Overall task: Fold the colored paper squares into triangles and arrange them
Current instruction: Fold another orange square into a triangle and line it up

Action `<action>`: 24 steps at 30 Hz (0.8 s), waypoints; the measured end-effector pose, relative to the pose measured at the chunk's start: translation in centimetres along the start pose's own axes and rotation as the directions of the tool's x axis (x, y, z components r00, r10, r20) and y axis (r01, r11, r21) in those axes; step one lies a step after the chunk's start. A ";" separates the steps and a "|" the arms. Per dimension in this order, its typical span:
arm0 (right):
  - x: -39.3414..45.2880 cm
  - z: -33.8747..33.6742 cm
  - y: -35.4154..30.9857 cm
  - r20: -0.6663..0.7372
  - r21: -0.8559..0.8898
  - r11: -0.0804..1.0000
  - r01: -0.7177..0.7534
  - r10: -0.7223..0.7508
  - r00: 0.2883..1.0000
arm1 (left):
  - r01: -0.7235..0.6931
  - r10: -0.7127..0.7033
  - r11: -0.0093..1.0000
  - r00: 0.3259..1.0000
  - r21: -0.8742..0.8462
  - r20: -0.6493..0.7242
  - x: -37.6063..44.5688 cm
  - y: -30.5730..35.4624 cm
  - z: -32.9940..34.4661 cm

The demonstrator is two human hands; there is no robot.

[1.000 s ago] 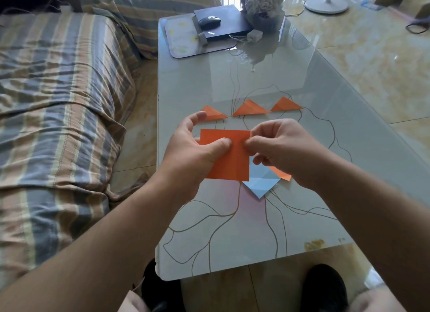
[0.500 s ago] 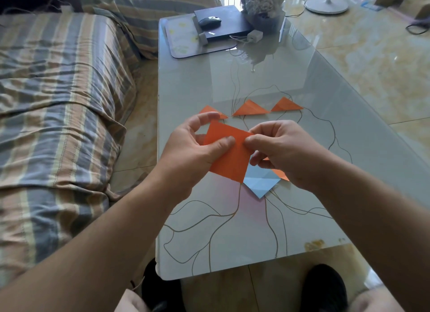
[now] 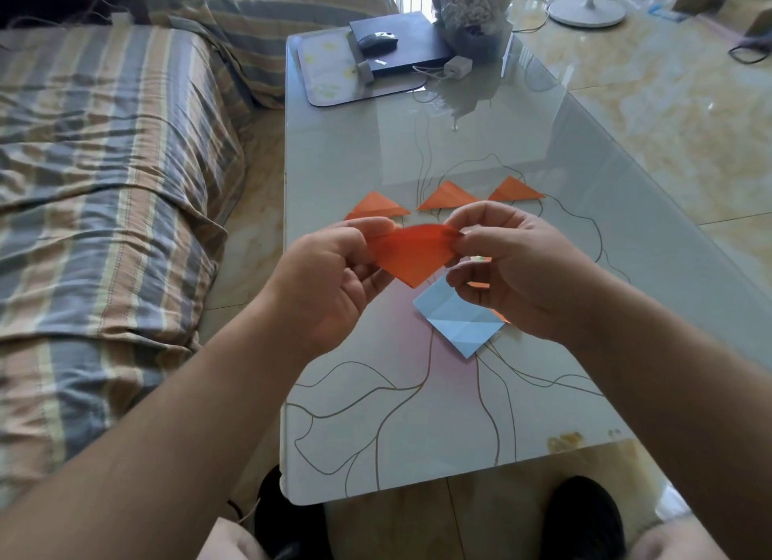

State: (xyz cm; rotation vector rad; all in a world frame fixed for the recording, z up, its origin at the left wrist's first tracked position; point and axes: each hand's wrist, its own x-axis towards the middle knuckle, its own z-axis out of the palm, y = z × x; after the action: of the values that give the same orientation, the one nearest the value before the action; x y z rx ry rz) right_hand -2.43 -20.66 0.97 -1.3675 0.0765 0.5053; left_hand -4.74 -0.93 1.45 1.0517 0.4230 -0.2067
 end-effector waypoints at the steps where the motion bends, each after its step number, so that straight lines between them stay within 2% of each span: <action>1: 0.0 0.0 0.0 0.005 0.025 1.000 0.005 -0.005 1.000 | 0.003 -0.003 1.000 1.000 -0.025 0.000 -0.1 0.0 0.0; 6: 0.2 0.2 0.3 -0.065 0.053 0.995 0.079 -0.075 0.995 | 0.067 -0.061 0.989 0.997 -0.132 0.055 -0.1 0.2 -0.6; 9: 0.3 0.3 0.3 -0.099 -0.007 0.992 0.123 -0.123 0.988 | 0.078 -0.076 0.995 0.997 -0.055 0.034 0.3 0.1 -0.6; 12: 0.2 0.1 0.5 -0.093 -0.159 0.969 0.190 -0.206 0.974 | 0.062 -0.063 0.998 0.998 0.034 0.029 0.4 -0.5 -0.4; 16: 0.2 -0.2 0.6 -0.105 -0.211 0.958 0.196 -0.222 0.969 | -0.030 0.030 0.997 1.000 0.067 0.010 0.5 -0.7 -0.5; 20: 0.5 -0.3 0.7 -0.171 -0.201 0.964 0.174 -0.209 0.963 | -0.109 0.113 0.966 0.994 0.236 -0.002 0.6 -0.6 -0.8; 24: 0.7 -0.2 0.8 -0.199 -0.203 0.961 0.188 -0.228 0.953 | -0.126 0.076 0.856 0.990 0.502 0.119 0.3 -0.9 -0.9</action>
State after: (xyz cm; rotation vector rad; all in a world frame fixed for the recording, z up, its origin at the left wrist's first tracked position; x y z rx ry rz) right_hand -2.10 -20.59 -0.09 -1.5878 0.0667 0.1832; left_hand -5.00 -0.61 0.24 1.5771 0.2257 -0.2827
